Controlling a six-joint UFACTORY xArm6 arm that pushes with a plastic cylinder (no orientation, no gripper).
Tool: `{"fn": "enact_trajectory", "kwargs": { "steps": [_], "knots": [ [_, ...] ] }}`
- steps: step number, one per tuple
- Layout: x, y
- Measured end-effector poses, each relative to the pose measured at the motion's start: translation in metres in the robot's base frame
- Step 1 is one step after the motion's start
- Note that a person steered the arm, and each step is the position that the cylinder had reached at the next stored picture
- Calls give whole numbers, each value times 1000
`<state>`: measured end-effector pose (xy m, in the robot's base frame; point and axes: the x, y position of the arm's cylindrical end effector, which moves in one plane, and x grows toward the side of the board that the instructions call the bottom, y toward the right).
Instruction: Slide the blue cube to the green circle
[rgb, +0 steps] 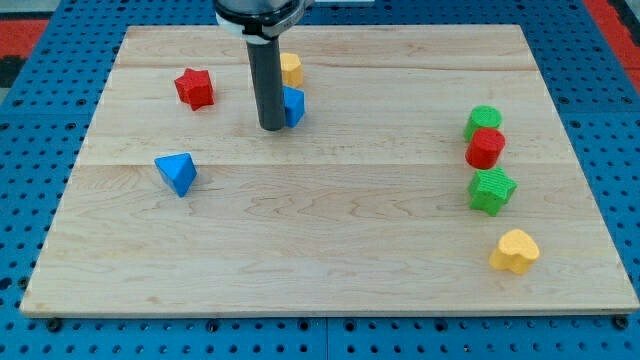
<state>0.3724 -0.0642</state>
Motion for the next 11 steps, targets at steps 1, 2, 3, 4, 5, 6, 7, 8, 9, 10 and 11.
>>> {"fn": "enact_trajectory", "kwargs": {
  "steps": [1,2,3,4,5,6,7,8,9,10,11],
  "knots": [
    [-18,-36],
    [-19,-4],
    [-11,82],
    [-10,101],
    [-37,65],
    [-33,102],
    [-30,165],
    [-31,196],
    [-53,200],
    [-54,223],
    [-54,230]
  ]
}}
